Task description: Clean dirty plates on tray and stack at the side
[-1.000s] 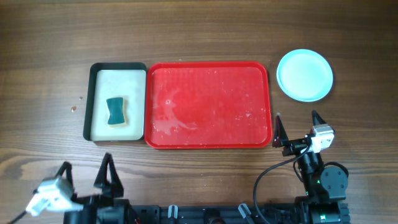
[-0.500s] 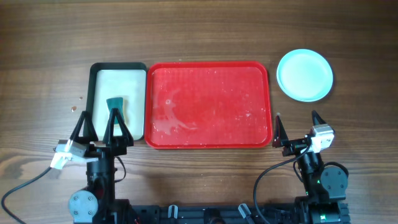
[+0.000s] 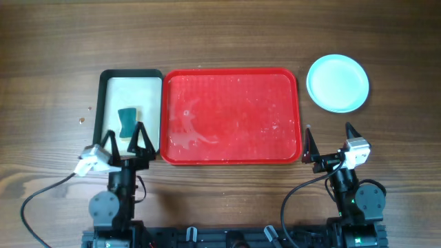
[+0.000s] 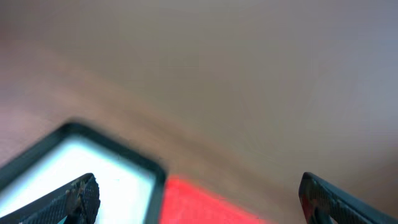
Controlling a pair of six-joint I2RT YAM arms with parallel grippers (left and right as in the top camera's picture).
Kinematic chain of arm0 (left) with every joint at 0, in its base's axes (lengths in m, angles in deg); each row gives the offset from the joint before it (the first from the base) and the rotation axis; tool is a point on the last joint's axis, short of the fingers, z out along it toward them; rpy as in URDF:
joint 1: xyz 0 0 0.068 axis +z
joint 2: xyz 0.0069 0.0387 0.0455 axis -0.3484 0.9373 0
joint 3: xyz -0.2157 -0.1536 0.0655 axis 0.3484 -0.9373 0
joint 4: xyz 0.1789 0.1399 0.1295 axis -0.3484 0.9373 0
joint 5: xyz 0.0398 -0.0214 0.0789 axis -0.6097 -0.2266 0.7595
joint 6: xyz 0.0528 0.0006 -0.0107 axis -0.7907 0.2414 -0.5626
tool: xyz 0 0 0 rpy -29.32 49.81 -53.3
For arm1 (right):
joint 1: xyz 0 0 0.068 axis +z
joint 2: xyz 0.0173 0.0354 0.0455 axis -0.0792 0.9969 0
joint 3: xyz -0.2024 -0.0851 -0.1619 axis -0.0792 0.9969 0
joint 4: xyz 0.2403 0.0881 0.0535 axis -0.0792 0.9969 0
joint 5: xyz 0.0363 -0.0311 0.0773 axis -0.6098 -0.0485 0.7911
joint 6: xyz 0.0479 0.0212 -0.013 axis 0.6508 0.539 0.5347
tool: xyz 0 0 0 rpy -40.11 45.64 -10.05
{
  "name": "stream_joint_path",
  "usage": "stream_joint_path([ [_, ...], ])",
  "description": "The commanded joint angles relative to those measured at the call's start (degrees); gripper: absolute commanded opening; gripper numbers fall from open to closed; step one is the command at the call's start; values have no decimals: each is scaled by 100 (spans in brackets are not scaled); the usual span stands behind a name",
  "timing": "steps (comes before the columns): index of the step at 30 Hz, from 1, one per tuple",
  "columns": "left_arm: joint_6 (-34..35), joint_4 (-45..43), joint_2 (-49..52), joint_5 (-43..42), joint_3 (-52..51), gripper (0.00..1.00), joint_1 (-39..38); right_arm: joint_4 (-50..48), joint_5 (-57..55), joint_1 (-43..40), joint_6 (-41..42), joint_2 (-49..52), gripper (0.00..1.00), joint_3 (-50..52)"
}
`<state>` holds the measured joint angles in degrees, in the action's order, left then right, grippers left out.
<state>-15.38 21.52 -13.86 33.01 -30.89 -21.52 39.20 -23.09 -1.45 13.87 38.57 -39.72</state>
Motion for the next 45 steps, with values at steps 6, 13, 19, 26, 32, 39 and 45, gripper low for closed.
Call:
stream_joint_path([
  [6,-763,595,-31,-46,-28,100,0,-28,-35,28,-72,-52,100,7],
  [13,-763,590,-20,-46,-28,100,0,-28,-35,28,-72,-52,100,7],
  [19,-763,592,-20,-46,-28,100,0,-28,-35,28,-72,-52,100,7],
  [26,-763,592,-20,-48,-28,100,0,-28,-35,28,-72,-52,100,7],
  [32,-763,590,-17,-48,-28,100,0,-28,-35,28,-70,-52,100,7],
  [39,-763,592,-17,-48,-28,100,0,-28,-35,28,-72,-52,100,7],
  [45,-763,590,-17,-48,-28,100,0,-26,-35,28,-72,-52,100,7],
])
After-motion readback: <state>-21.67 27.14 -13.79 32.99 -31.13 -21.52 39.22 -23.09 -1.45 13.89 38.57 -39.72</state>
